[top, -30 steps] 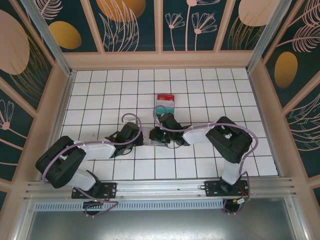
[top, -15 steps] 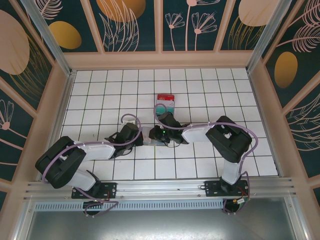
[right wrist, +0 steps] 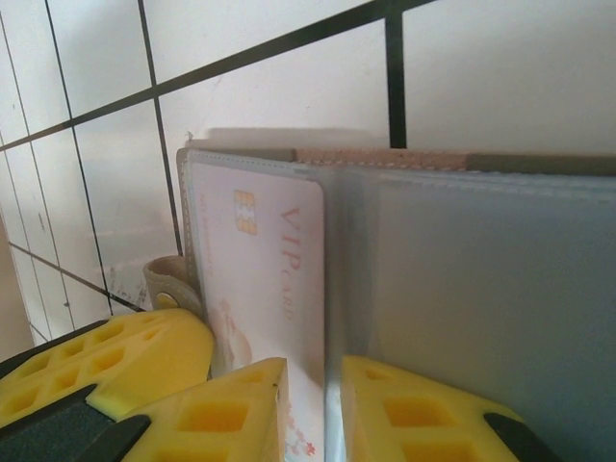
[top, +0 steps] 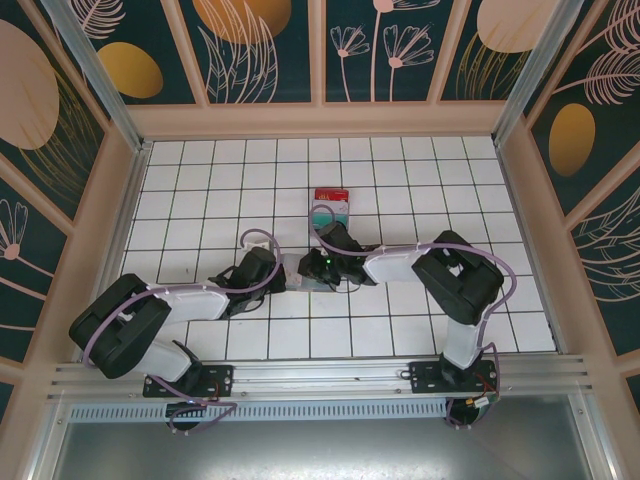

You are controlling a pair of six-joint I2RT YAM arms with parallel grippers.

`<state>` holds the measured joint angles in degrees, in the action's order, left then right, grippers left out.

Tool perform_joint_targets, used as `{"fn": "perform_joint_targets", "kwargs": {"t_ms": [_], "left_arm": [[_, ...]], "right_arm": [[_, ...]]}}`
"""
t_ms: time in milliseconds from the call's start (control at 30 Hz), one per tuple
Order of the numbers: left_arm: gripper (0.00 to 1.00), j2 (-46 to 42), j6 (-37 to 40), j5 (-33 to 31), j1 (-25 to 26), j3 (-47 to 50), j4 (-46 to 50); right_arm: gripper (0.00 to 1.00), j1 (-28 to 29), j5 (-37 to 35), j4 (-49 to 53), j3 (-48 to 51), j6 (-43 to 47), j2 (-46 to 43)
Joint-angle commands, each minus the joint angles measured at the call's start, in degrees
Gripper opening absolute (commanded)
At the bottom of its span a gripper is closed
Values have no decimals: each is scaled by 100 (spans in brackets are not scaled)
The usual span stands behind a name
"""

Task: Take the credit cards out of the card holder

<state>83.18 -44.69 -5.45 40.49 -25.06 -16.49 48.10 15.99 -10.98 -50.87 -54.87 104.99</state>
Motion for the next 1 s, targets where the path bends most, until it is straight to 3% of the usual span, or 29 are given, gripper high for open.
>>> {"fn": "perform_joint_targets", "kwargs": {"t_ms": [0,433,667,967], "left_arm": [[0,81,-76,-92,13,132,321],[0,51,-41,63,20,159,212],[0,53,-53,50,16,172,228],[0,-78,-70,-204,16,194,432]], "right_arm": [[23,-64,-448,676,-32,90,-3],[15,33,-102,344,-272,114,322],[0,22,-78,175,-122,82,208],[0,-98,-209,35,314,70,-288]]}}
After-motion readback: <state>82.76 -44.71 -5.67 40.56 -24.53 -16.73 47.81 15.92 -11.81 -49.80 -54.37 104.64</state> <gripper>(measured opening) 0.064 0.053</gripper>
